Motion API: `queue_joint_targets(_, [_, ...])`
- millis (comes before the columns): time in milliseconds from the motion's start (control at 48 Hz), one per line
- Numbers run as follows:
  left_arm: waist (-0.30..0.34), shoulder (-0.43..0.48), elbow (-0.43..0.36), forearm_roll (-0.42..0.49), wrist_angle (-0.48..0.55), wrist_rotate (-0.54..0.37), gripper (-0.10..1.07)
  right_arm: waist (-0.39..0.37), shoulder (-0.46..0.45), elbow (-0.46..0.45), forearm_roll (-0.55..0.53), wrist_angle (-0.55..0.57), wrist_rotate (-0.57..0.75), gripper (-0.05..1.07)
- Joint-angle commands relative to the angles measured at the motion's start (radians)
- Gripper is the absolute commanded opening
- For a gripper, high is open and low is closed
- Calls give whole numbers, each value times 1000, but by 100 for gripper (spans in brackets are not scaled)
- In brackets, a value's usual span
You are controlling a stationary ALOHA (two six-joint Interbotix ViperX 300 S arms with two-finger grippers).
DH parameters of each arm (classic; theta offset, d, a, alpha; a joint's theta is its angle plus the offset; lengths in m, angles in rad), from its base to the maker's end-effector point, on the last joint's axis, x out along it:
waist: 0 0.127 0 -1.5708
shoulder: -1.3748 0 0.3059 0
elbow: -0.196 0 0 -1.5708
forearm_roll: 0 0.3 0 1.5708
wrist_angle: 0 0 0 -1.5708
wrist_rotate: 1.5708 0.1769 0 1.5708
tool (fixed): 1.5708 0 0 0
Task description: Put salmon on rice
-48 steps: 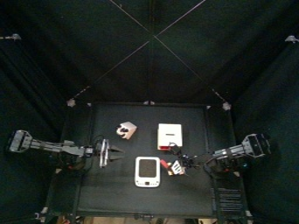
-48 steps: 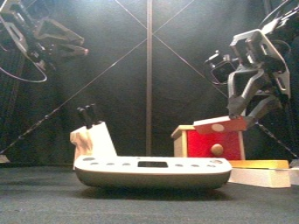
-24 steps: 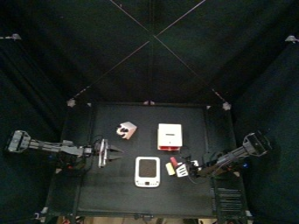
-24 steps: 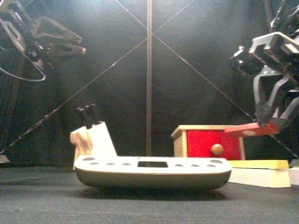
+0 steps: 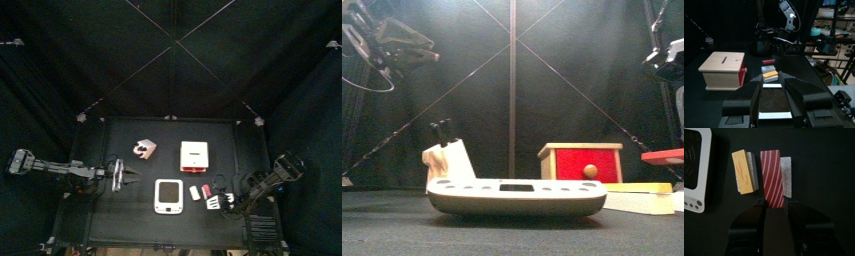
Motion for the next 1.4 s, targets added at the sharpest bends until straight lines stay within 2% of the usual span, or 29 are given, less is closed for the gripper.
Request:
queue_joint_targets(0, [3,-2,-15,8,-3,2,73,-3,3,-20,3,6,5,60])
queue_joint_targets(604, [5,-2,-11,6,-5,0,73,-41,69,-11,18,-5,-12,61])
queue_joint_targets(1375, [6,-2,-9,6,-5,0,73,-63,100,-14,17,-37,-32,61])
